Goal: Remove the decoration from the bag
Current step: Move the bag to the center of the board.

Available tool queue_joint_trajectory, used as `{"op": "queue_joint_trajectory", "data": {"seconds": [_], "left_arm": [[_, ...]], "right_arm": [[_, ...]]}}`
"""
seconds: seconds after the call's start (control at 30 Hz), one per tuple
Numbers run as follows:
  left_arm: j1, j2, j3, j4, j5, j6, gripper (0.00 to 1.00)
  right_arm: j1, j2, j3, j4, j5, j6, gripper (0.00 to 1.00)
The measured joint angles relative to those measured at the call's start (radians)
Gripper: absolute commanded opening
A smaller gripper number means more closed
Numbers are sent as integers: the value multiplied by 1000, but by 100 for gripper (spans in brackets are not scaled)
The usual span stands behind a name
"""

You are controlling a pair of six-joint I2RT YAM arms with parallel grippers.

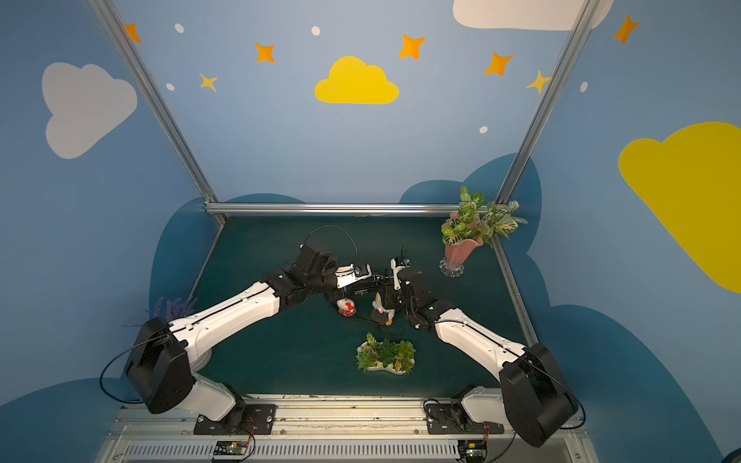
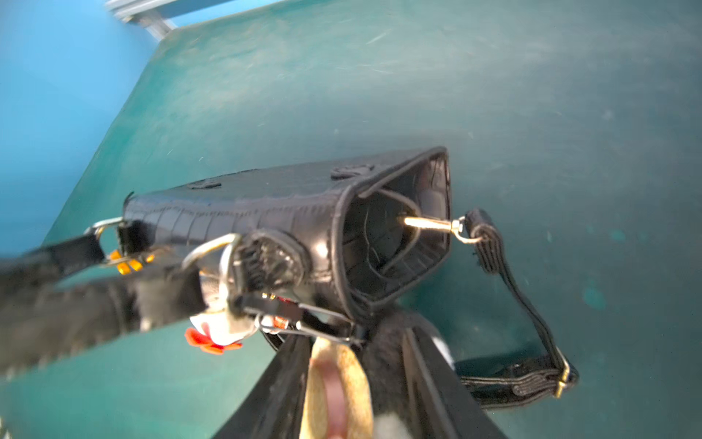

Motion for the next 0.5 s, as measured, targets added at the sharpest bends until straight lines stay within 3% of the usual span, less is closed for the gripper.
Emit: {"op": "queue_joint_trajectory", "data": {"seconds": [0.23,0.5], "left_arm": [[0,-61,1,-90,-10,-75,9],[0,-24,72,-180,-10,-135,9]], "right_arm": [[2,-82,-135,150,-87,-178,52],[80,-155,-252,295,-93,-328,60]]}}
